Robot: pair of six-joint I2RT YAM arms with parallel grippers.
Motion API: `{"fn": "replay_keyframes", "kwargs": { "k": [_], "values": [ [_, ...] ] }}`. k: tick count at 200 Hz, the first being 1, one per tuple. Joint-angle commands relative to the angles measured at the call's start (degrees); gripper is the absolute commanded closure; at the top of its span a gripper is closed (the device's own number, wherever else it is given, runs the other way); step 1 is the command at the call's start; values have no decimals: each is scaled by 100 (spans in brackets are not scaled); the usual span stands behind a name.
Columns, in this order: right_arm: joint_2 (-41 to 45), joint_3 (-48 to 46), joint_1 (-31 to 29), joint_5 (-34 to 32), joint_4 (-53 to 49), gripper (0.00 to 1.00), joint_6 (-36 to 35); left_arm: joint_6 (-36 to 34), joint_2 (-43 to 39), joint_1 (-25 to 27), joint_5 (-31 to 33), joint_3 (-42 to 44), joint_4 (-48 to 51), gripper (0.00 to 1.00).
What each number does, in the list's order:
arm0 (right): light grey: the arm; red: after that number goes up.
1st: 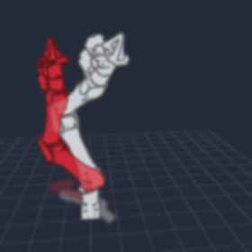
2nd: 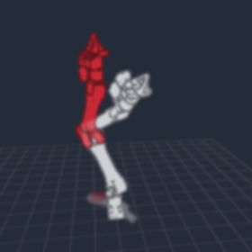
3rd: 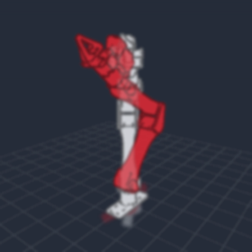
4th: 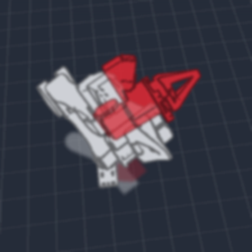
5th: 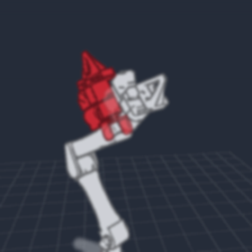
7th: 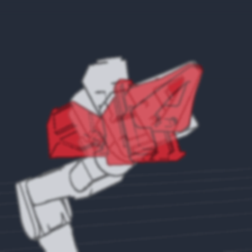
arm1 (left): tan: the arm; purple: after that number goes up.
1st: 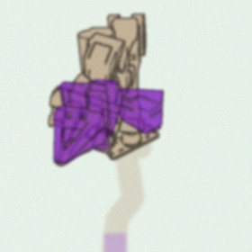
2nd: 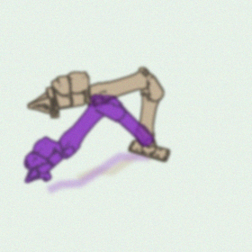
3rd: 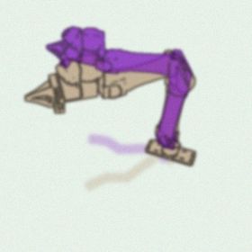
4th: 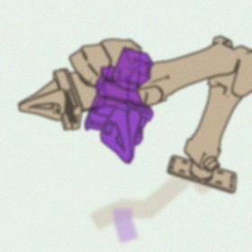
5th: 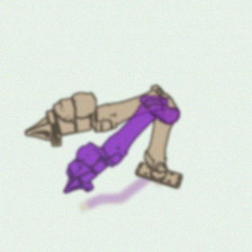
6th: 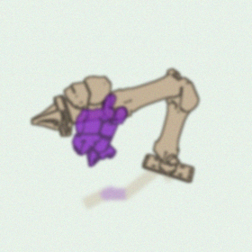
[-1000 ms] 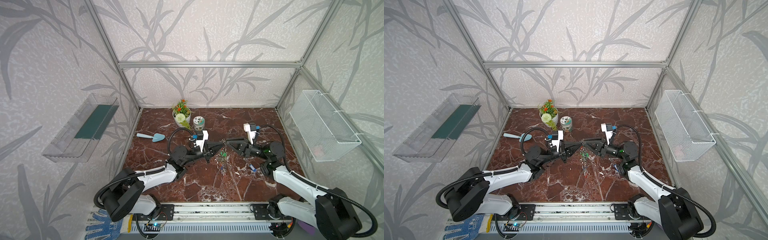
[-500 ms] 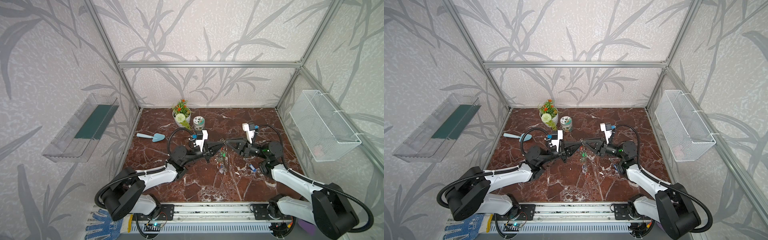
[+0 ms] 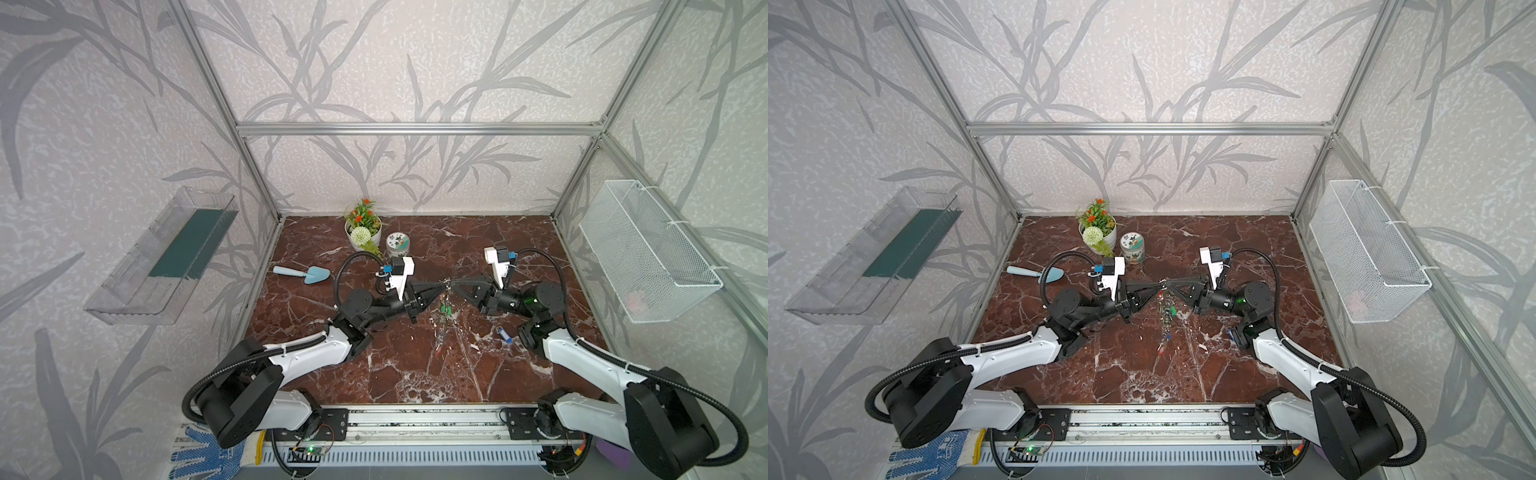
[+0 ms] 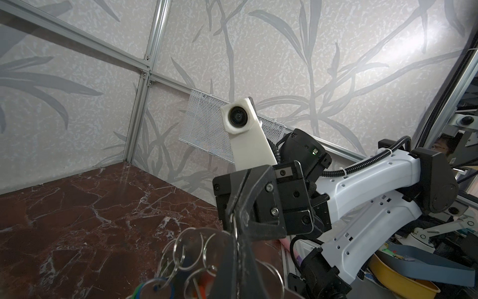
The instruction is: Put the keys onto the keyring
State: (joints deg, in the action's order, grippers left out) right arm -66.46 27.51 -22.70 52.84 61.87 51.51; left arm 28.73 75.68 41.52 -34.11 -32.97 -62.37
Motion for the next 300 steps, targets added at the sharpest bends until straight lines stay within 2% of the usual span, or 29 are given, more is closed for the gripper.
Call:
{"fn": "replay_keyframes", "kwargs": {
  "k": [1,31,68,96,108,132,199,220,233,240,266,300],
  "values": [
    [269,184,-33,-271,-591,100,-578,-135,-538,-111,-85,-328,790,91],
    [168,228,-42,-309,-426,100,-644,-266,-1045,-170,59,-376,1828,77],
    [-172,277,-59,-167,174,100,-496,-474,-1685,-261,270,-470,3089,53],
    [-314,290,-79,-80,382,100,-519,-768,-1965,-312,370,-852,4591,51],
    [-313,290,-103,-111,273,100,-650,-1149,-2022,-335,200,-1040,5216,52],
    [-268,283,-159,-151,49,100,-888,-1481,-1975,-412,599,-1294,6054,53],
    [-213,278,-180,108,49,100,-897,-1422,-1256,-1000,197,-1322,5000,57],
    [-159,290,-178,137,15,100,-888,-1397,-893,-1114,-614,-1291,4584,59],
    [-123,296,-181,124,-17,100,-880,-1179,-723,-1091,-1528,-1036,3580,59],
    [-109,299,-177,126,-8,100,-864,-916,-643,-1052,-1766,-843,2965,59],
    [-107,330,-180,147,60,100,-768,-655,-574,-986,-1756,-346,1968,59],
    [-160,382,-181,183,186,100,-599,-767,-596,-820,-1776,-171,1862,55]
  ]
}}
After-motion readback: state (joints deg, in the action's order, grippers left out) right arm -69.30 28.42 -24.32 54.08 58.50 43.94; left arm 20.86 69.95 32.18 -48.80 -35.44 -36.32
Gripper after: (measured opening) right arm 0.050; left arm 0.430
